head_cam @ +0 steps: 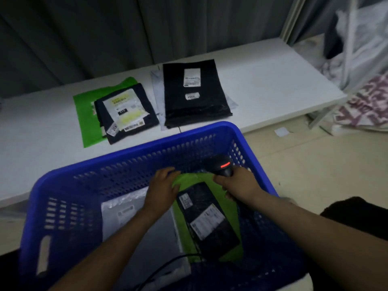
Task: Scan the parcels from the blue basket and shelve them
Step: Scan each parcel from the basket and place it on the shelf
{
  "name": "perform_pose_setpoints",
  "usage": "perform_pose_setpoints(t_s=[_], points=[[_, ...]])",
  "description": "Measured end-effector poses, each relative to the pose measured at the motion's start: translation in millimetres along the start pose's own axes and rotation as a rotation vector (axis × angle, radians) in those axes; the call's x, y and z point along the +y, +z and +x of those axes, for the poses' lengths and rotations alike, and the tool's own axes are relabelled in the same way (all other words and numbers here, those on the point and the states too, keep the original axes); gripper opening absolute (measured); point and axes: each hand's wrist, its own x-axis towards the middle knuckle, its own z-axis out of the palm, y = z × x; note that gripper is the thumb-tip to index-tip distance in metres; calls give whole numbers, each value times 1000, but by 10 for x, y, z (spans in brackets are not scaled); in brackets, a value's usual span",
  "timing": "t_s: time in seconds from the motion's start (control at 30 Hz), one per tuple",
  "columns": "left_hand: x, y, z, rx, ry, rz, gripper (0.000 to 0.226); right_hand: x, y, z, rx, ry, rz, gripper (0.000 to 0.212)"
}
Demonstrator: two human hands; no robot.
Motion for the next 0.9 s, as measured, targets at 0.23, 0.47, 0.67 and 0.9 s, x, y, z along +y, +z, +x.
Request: perform_pose_setpoints(t_s=[0.23, 0.47, 0.67, 0.9], points=[[-105, 1002, -273, -558, -343, 1, 72, 522, 18, -50, -59, 94, -35, 29], [-391, 1580, 17, -563, -384, 90, 70, 767, -82, 64, -81, 155, 7, 32], [-440, 1816, 167, -448, -493, -18, 53, 858, -34, 118, -108, 172, 5, 32], [-290, 1491, -43, -368, -543, -292, 28, 756, -27, 154, -102, 155, 49, 28]])
